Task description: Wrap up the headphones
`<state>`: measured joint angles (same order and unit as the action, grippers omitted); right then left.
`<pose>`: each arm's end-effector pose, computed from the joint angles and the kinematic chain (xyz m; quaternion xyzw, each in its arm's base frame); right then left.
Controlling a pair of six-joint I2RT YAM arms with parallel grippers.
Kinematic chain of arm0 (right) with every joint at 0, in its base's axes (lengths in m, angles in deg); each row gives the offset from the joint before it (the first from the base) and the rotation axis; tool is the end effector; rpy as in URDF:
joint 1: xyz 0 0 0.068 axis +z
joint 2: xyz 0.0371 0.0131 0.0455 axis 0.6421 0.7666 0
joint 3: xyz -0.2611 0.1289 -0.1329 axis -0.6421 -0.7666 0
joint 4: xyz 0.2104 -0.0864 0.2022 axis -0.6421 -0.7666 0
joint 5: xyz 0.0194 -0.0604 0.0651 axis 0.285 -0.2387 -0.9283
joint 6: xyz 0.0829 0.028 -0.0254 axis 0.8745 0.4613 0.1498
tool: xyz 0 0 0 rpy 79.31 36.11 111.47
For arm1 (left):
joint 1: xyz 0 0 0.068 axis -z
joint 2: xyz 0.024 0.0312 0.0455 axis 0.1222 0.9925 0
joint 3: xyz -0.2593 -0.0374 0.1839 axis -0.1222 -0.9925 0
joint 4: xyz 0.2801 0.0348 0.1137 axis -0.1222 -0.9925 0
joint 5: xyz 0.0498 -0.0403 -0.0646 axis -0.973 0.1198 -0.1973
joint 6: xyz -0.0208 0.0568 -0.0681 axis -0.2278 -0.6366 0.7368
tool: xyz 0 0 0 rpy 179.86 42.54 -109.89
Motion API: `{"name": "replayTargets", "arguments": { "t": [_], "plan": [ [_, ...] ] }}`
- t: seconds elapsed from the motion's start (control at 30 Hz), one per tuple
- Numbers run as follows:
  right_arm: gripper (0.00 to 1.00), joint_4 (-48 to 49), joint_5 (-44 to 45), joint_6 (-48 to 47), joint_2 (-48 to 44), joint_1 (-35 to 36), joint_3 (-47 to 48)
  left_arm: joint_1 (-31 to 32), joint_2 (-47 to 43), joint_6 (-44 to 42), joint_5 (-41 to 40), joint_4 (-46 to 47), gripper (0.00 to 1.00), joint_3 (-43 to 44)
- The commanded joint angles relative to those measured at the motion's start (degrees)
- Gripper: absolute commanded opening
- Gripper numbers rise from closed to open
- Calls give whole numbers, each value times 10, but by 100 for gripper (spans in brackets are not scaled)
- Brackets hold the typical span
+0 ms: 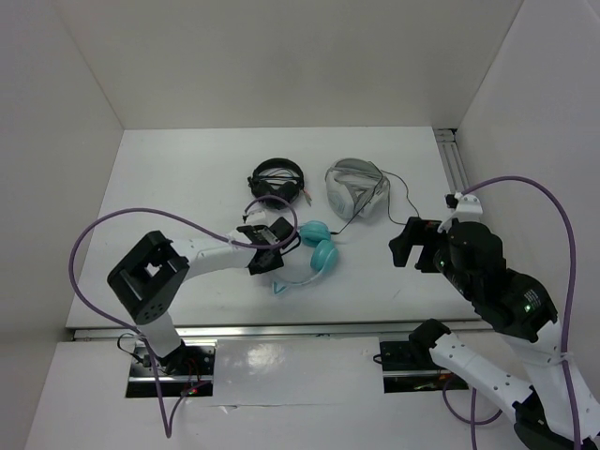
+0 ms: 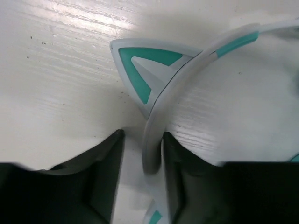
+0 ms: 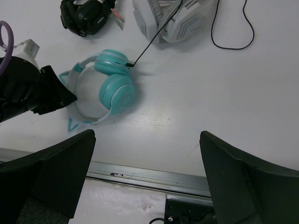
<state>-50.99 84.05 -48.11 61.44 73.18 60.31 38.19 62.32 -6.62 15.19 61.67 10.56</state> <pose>0.1138 0.0448 0.4198 0.0186 0.8601 0.1238 0.4945 0.2915 -0.2428 0.1409 -0.2159 0.9337 -0.0238 0.2846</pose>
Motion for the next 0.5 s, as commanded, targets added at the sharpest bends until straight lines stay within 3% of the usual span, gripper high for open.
{"name": "replayTargets", "arguments": {
  "t": [0.0, 0.1, 0.13, 0.3, 0.47],
  "plan": [
    [100, 30, -2, -9, -7, 3, -1, -5, 16, 32, 17, 3, 46, -46],
    [100, 36, -2, -9, -7, 3, -1, -5, 16, 32, 17, 3, 20, -51],
    [100, 36, -9, -9, -7, 3, -1, -5, 16, 32, 22, 3, 0, -51],
    [100, 98, -83, -31, -31, 3, -28, 36, -69, 18, -28, -96, 0, -35],
    [100, 187, -175, -53, -95, 3, -81, 75, -240, -10, -132, -269, 0, 38]
  ]
}}
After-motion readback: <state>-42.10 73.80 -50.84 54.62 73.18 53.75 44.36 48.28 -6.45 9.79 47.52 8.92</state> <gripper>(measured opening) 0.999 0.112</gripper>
